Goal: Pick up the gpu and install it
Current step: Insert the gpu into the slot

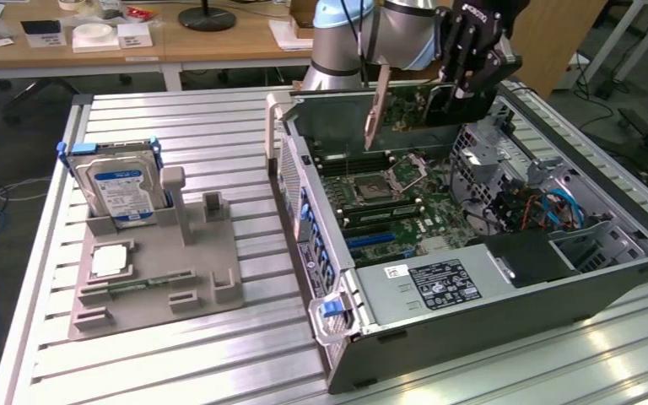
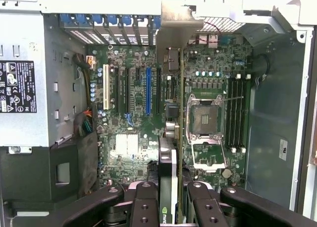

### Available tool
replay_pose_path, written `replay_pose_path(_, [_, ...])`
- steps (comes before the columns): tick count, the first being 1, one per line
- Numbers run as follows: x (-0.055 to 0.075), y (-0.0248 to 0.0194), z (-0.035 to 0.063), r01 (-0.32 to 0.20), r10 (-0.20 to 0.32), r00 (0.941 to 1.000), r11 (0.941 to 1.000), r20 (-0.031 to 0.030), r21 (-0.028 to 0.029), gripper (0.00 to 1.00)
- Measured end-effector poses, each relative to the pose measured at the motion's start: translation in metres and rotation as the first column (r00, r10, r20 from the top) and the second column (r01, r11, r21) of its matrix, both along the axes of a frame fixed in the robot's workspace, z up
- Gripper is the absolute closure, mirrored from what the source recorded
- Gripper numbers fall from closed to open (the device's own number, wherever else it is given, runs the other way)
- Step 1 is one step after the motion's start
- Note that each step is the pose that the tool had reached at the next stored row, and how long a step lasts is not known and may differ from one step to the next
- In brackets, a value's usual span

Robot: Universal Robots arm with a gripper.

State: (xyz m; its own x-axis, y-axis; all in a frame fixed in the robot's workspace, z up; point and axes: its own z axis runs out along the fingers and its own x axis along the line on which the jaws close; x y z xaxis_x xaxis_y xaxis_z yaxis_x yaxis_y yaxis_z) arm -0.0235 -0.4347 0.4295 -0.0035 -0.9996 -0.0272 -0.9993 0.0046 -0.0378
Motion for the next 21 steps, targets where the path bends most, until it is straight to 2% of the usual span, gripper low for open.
replay_pose_path(21, [0.0000, 0.0000, -0.0099, 0.000, 0.000, 1.0000, 1.0000, 0.0002, 0.0005, 0.73])
